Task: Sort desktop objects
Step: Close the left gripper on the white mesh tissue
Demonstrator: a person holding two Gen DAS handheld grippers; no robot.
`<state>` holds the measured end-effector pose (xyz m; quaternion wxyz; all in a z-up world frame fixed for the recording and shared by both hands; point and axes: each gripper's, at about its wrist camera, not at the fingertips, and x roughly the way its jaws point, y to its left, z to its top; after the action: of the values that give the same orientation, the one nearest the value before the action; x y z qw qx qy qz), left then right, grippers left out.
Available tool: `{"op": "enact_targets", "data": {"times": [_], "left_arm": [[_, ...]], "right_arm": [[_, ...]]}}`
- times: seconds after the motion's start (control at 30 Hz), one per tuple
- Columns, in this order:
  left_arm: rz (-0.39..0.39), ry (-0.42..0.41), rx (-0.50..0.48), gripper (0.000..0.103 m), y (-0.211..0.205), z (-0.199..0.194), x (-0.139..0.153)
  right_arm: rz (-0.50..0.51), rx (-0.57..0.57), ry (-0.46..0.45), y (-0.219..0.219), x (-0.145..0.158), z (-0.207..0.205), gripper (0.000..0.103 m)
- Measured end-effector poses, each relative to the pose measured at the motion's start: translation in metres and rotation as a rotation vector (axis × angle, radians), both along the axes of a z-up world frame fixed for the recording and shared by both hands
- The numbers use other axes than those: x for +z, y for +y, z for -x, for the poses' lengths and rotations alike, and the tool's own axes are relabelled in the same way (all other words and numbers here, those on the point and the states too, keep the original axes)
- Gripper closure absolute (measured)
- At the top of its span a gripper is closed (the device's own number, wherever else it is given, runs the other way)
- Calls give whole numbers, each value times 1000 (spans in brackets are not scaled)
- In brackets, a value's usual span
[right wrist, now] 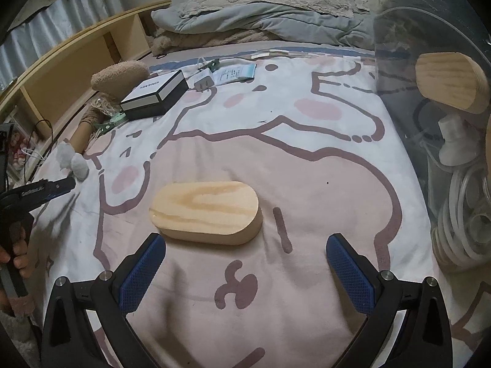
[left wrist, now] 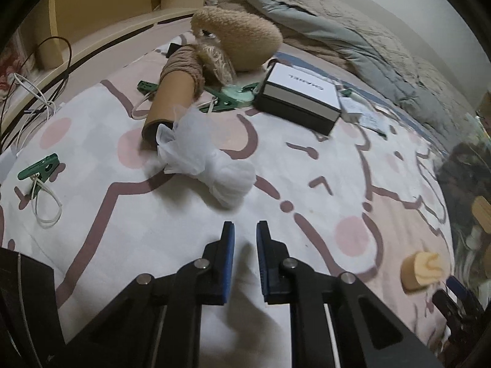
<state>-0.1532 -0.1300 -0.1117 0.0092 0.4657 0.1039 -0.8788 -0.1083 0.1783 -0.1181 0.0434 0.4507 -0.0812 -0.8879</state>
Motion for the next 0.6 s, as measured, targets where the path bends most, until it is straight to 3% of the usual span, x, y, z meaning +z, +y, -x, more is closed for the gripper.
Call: {"op": "enact_targets", "data": {"times": [0.03,0.07,0.1,0.17,0.4,0.6], "left_arm": [[8,-1,2,85,-1,-1,2],[19,-1,9,66,-2,-2,3],[26,2,18,30,-4,-2,6],[40,40,36,9,-7,-2,13],[234,96,-31,3,-15,31,15],[266,77,-99,3,-25,54,-9]], "right_arm": [[1,3,1,0,0,0,0],[2,6,2,-1,1,0,0],[2,9,3,-1,1,0,0],[1,16,6,-3,1,0,0],[6,37,7,-6,1,0,0],[9,48,0,-9,0,4,0]]}}
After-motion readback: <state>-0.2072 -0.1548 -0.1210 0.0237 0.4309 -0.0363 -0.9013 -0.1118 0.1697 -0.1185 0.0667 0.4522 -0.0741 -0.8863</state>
